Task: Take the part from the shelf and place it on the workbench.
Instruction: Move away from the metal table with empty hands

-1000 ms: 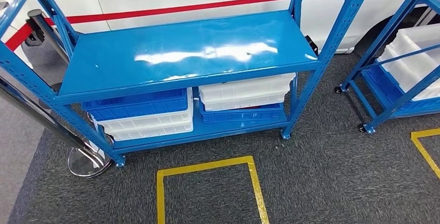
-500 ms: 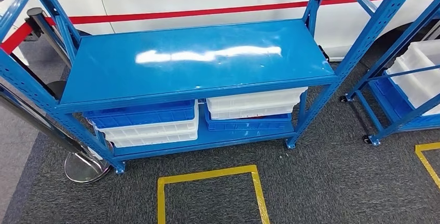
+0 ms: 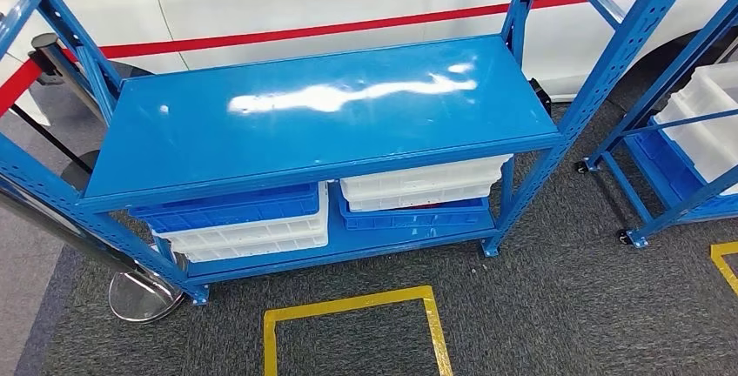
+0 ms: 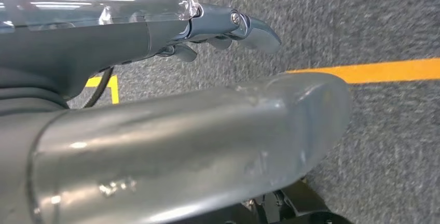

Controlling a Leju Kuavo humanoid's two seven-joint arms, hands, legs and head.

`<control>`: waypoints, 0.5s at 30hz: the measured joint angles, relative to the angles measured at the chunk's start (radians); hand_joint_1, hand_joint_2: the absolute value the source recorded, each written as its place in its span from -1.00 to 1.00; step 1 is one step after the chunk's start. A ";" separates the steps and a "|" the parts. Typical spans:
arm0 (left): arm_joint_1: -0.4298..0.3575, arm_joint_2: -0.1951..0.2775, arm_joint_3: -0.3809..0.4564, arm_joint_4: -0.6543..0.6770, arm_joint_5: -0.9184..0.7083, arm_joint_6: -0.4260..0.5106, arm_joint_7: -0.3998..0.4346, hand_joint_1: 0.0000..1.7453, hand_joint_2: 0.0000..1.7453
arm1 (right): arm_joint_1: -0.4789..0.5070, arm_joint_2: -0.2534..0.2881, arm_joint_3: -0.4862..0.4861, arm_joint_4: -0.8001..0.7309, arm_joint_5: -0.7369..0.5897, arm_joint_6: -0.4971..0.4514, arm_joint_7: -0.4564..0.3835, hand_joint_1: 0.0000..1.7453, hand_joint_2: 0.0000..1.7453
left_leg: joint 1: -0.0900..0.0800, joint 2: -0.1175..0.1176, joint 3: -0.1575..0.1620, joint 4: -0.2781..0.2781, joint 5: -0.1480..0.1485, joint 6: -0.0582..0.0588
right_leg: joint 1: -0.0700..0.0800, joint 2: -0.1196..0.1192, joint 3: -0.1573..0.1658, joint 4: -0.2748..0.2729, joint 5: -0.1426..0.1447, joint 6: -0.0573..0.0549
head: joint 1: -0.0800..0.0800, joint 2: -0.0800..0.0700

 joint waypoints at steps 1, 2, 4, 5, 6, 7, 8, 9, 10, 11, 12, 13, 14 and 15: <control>0.000 0.001 0.000 0.000 -0.001 0.003 0.000 -1.00 -1.00 | 0.000 0.000 -0.001 0.000 0.001 0.000 0.000 -1.00 -1.00 | 0.001 0.000 0.024 -0.067 0.042 0.001 | -0.001 0.000 0.006 0.001 -0.005 0.004 | 0.000 0.000; 0.000 0.001 0.000 0.000 -0.002 0.006 -0.001 -1.00 -1.00 | 0.000 0.000 -0.002 0.000 0.001 0.000 0.000 -1.00 -1.00 | 0.001 0.000 0.046 -0.127 0.070 0.004 | 0.001 0.000 0.010 0.004 -0.010 0.009 | 0.000 0.000; -0.001 0.001 0.000 0.000 -0.004 0.010 -0.002 -1.00 -1.00 | -0.001 0.001 -0.004 0.000 0.002 0.000 0.000 -1.00 -1.00 | -0.003 0.000 0.067 -0.185 0.086 0.015 | 0.003 0.001 0.011 0.005 -0.013 0.021 | 0.001 0.000; -0.001 0.001 0.000 0.000 -0.004 0.011 -0.002 -1.00 -1.00 | -0.002 0.001 -0.004 0.000 0.002 -0.001 0.000 -1.00 -1.00 | -0.006 0.000 0.067 -0.188 0.084 0.022 | 0.003 0.001 0.011 0.003 -0.012 0.027 | 0.001 0.000; -0.001 0.001 0.000 0.000 -0.005 0.012 -0.002 -1.00 -1.00 | -0.003 0.001 -0.005 0.000 0.003 -0.001 0.000 -1.00 -1.00 | -0.006 -0.001 0.068 -0.192 0.086 0.030 | 0.003 0.001 0.011 0.000 -0.011 0.033 | 0.002 0.000; 0.000 0.001 0.000 0.000 -0.005 0.012 -0.003 -1.00 -1.00 | -0.003 0.001 -0.005 0.000 0.004 -0.001 0.000 -1.00 -1.00 | -0.004 -0.001 0.069 -0.198 0.090 0.037 | 0.002 0.001 0.012 0.002 -0.014 0.038 | 0.003 0.000; 0.000 0.000 0.000 0.000 -0.005 0.012 -0.003 -1.00 -1.00 | -0.003 0.001 -0.005 0.000 0.004 -0.001 0.000 -1.00 -1.00 | -0.002 0.000 0.072 -0.204 0.094 0.045 | 0.001 0.001 0.006 0.016 -0.026 0.043 | 0.004 0.000; 0.000 0.000 0.000 0.000 -0.005 0.012 -0.003 -1.00 -1.00 | -0.003 0.001 -0.005 0.000 0.005 -0.001 0.000 -1.00 -1.00 | 0.000 0.001 0.073 -0.210 0.097 0.052 | 0.001 0.001 -0.010 0.053 -0.049 0.045 | 0.006 0.000; -0.001 0.000 0.000 0.000 -0.005 0.012 -0.003 -1.00 -1.00 | -0.003 0.001 -0.006 0.000 0.005 -0.001 0.000 -1.00 -1.00 | 0.000 0.002 0.074 -0.213 0.098 0.057 | 0.000 0.001 -0.038 0.110 -0.081 0.047 | 0.008 0.000; -0.001 0.001 0.000 0.000 -0.005 0.012 -0.003 -1.00 -1.00 | -0.003 0.001 -0.006 0.000 0.005 -0.001 0.000 -1.00 -1.00 | -0.001 0.003 0.073 -0.213 0.098 0.060 | 0.000 0.001 -0.074 0.180 -0.114 0.049 | 0.009 0.000; -0.001 0.001 0.000 0.000 -0.005 0.012 -0.003 -1.00 -1.00 | -0.002 0.001 -0.006 0.000 0.005 -0.001 0.000 -1.00 -1.00 | -0.003 0.004 0.073 -0.213 0.098 0.062 | -0.001 0.001 -0.107 0.243 -0.136 0.050 | 0.009 0.000; -0.001 0.001 0.000 0.000 -0.005 0.012 -0.003 -1.00 -1.00 | -0.002 0.001 -0.007 0.000 0.005 -0.001 0.000 -1.00 -1.00 | -0.004 0.004 0.073 -0.213 0.097 0.062 | -0.001 0.000 -0.126 0.277 -0.140 0.051 | 0.009 0.000; 0.000 0.001 0.000 0.000 -0.005 0.012 -0.003 -1.00 -1.00 | -0.002 0.001 -0.007 0.000 0.005 -0.001 0.000 -1.00 -1.00 | -0.004 0.003 0.075 -0.213 0.096 0.062 | -0.001 0.000 -0.128 0.274 -0.123 0.051 | 0.009 0.000; 0.000 0.001 0.000 0.000 -0.006 0.012 -0.003 -1.00 -1.00 | -0.002 0.001 -0.008 0.000 0.005 -0.001 0.001 -1.00 -1.00 | -0.004 0.002 0.078 -0.212 0.094 0.061 | -0.001 0.000 -0.109 0.230 -0.089 0.049 | 0.009 0.000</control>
